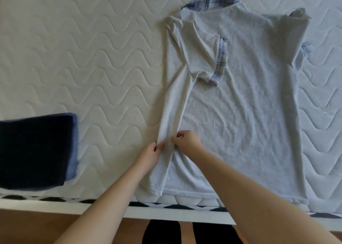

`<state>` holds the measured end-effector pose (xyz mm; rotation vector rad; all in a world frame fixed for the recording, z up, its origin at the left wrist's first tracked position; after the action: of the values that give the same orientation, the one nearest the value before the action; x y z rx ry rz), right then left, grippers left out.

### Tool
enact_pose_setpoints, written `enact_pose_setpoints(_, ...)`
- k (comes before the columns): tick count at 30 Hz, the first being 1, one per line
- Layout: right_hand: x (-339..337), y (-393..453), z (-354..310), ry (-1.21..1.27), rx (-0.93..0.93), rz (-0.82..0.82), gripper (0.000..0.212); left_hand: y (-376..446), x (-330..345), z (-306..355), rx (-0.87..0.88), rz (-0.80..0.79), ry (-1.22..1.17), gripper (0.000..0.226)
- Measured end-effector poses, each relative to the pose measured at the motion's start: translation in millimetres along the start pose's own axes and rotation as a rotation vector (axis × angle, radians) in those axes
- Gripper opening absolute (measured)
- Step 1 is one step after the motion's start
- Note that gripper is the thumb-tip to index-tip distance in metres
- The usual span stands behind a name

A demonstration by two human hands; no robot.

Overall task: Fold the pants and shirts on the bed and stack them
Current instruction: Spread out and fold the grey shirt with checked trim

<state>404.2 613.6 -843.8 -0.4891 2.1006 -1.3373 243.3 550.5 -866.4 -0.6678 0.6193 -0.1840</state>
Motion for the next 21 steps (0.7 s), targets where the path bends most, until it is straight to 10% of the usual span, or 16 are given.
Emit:
enact_pose_setpoints(11,81,-73,78,0.089,0.061,-0.148,0.024,-79,14,-25,-0.162,0.011,-0.384,0.059)
enact_pose_setpoints(16,86,-102,92,0.433,0.016,-0.116,0.006,-105,18,-19,-0.021,-0.031,-0.528,0.026)
enact_pose_setpoints(21,85,-114,108,0.622,-0.042,-0.126,0.025,-128,42,-39,0.156,-0.102,-0.270,0.040)
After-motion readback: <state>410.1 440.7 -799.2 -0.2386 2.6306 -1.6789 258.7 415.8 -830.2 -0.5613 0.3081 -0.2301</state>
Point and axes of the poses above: each hand's wrist, its own y-axis towards the middle knuckle, its own x-axis out of the palm, z = x × y, the point moved 5 cm from there along y, towards the middle knuckle, and after that the axes turned 12 degrees about x, right-handed, at the moved point
